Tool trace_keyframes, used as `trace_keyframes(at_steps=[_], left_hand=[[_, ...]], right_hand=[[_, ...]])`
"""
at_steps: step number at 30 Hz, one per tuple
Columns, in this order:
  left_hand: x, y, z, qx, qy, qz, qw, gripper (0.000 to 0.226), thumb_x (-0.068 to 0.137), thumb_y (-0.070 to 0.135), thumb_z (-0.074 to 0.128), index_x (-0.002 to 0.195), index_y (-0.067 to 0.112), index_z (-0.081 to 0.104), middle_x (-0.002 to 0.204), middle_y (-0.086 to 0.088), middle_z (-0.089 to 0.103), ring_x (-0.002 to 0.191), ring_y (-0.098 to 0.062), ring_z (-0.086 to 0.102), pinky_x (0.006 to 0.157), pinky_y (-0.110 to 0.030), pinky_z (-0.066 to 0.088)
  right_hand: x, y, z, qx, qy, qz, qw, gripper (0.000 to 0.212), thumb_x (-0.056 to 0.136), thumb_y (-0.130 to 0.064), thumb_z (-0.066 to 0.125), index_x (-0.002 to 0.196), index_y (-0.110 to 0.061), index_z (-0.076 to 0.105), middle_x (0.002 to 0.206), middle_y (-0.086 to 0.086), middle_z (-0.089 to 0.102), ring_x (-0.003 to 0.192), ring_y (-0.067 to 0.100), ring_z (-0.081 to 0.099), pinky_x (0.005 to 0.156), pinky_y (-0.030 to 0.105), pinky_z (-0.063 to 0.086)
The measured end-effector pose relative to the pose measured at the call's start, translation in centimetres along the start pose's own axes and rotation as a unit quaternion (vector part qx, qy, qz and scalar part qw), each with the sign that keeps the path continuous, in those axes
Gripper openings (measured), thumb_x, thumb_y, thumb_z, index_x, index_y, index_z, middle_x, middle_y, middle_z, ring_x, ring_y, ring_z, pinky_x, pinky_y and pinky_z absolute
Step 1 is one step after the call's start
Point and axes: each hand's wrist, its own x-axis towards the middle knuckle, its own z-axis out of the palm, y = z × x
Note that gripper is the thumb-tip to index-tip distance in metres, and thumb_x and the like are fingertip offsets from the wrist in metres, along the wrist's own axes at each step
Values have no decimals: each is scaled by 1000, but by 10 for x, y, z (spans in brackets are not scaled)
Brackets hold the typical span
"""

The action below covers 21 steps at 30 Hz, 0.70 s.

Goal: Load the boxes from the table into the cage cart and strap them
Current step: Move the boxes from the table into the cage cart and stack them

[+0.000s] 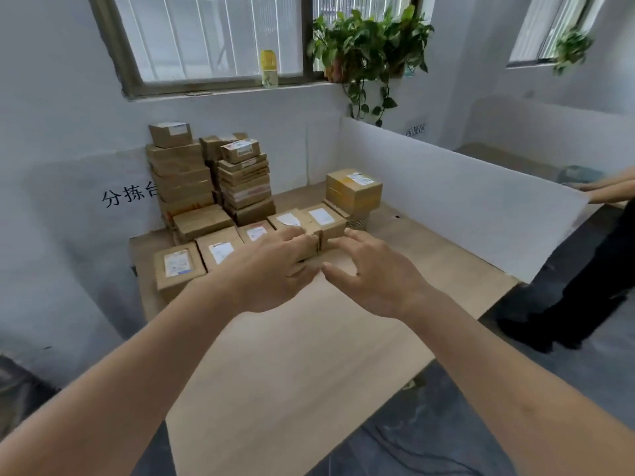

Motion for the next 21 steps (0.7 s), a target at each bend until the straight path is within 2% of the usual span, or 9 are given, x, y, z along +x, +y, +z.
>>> trace_keyframes(at_steps=[4,8,12,15,21], left_hand=[[57,30,11,9,11,-3,1000,57,102,57,44,154,32,41,153,10,42,135,-18,47,105,-39,48],[112,47,21,15,4,4,1000,52,104,53,48,152,35,41,152,11,42,130,-17,50,95,-29,45],[169,47,32,13,1,11,1000,49,103,52,50,148,32,46,147,7,47,129,-20,52,100,-40,50],[215,41,43,20,1,24,1000,49,103,50,51,148,29,48,148,4,49,130,-21,52,101,-35,47],[302,17,58,42,-6,18,999,55,104,50,50,154,27,43,155,3,43,136,-22,49,103,-34,44]], right_hand=[[19,56,-20,-13,0,-2,1000,55,103,-57,48,151,-31,49,161,-6,40,146,14,38,109,33,38],[47,106,-31,-6,4,3,1000,53,102,-57,48,150,-33,50,160,-8,41,145,14,39,108,33,39],[84,152,-32,-8,-1,16,1000,56,101,-60,47,150,-34,49,159,-4,42,145,18,40,109,37,40],[119,183,-28,-18,-5,24,1000,58,99,-63,46,150,-35,50,164,-1,37,149,20,36,115,40,39],[192,232,-25,-27,-4,42,999,58,99,-62,47,149,-31,51,163,2,39,149,19,37,116,41,39]])
